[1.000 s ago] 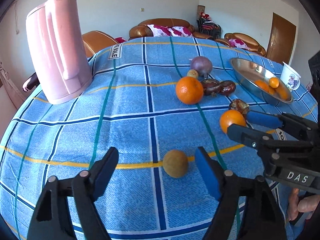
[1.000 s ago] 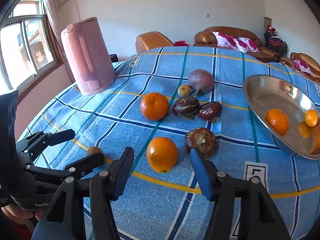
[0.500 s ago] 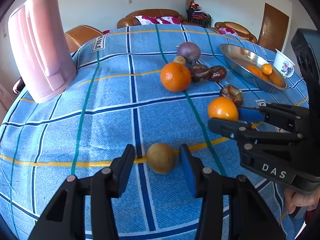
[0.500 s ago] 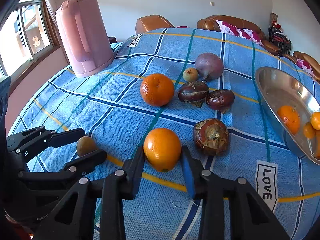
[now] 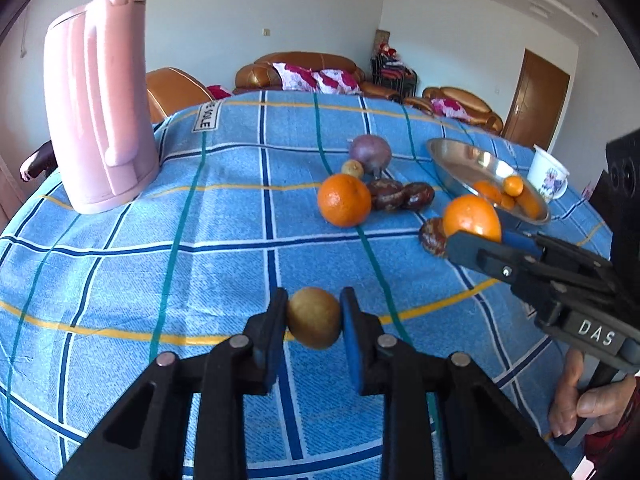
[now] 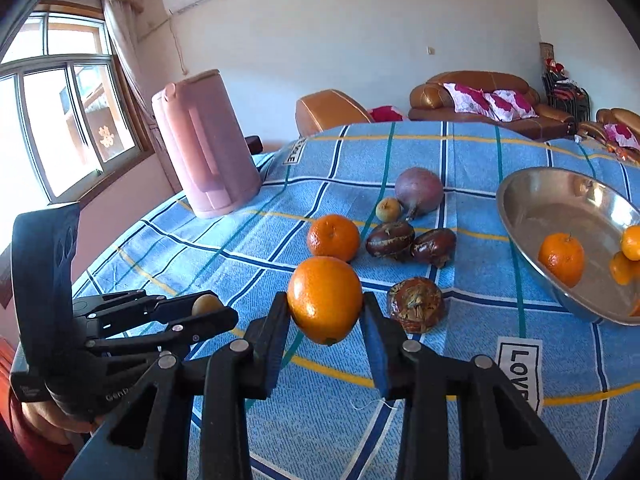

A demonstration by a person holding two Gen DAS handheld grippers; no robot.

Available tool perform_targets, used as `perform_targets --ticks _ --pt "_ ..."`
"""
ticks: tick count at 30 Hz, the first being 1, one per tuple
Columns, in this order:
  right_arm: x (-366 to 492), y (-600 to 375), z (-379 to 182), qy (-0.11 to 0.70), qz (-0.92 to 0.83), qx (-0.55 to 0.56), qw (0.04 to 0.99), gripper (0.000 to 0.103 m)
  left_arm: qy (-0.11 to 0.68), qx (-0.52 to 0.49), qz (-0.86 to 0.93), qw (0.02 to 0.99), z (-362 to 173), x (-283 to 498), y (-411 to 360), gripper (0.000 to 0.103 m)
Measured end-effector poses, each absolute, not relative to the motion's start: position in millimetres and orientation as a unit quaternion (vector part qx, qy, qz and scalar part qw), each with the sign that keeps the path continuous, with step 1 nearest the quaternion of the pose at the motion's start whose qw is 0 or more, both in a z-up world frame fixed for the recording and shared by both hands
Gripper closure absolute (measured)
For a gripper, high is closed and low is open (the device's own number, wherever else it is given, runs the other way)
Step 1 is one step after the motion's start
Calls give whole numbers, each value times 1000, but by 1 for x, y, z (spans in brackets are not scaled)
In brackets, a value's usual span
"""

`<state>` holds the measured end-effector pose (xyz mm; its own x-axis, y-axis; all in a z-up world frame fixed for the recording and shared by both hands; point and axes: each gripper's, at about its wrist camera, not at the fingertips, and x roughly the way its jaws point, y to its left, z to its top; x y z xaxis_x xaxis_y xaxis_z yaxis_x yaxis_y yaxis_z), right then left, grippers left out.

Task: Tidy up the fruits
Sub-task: 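Grasp a small brown round fruit with the left tool while the right grasps an orange, then carry both fruits into the steel plate and open both tools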

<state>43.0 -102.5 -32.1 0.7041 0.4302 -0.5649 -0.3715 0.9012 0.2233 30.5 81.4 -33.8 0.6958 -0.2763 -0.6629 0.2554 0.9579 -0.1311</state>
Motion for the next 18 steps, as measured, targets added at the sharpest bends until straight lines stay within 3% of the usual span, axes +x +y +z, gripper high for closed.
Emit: perform_targets --ticks 8,18 --pt "35 -122 -20 274 166 39 947 65 290 -25 -122 949 -16 25 70 75" --pt "33 -167 -16 254 112 37 960 65 275 2 -146 950 -12 34 15 75"
